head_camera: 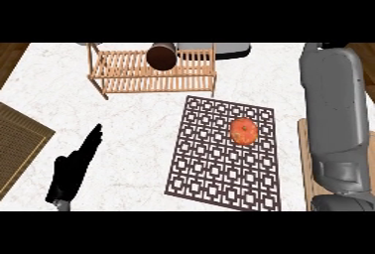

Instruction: Pick the cupcake from the placemat and place it in the tiered shelf

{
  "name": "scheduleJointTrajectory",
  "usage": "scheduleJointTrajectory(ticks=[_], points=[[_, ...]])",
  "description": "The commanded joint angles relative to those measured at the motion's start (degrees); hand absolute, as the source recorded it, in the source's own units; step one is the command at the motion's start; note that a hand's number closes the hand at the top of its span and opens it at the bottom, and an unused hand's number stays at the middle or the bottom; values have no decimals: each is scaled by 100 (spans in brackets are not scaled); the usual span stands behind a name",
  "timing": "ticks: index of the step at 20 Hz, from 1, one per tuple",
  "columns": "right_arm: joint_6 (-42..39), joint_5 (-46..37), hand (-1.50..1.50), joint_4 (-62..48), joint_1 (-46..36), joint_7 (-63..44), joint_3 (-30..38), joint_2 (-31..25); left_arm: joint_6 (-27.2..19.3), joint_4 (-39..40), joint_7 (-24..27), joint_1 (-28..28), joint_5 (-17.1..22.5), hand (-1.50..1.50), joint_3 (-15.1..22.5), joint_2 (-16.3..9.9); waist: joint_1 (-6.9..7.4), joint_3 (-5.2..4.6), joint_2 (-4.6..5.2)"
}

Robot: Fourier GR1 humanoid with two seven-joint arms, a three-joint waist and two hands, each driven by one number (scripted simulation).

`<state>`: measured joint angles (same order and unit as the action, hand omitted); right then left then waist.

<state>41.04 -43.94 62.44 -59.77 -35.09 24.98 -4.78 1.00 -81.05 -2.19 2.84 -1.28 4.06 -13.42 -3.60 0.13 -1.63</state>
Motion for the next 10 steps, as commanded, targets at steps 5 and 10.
scheduleJointTrajectory(ticks=[5, 10], points=[[-1618, 475, -150, 3029, 2156, -412, -494, -112, -27, 351, 182, -114, -88, 0, 28, 157, 55, -16, 79], [-2564, 513, -150, 4490, 2759, -1445, -547, -521, 95, 749, 204, -549, -98, 0, -106, 105, 196, -19, 131]])
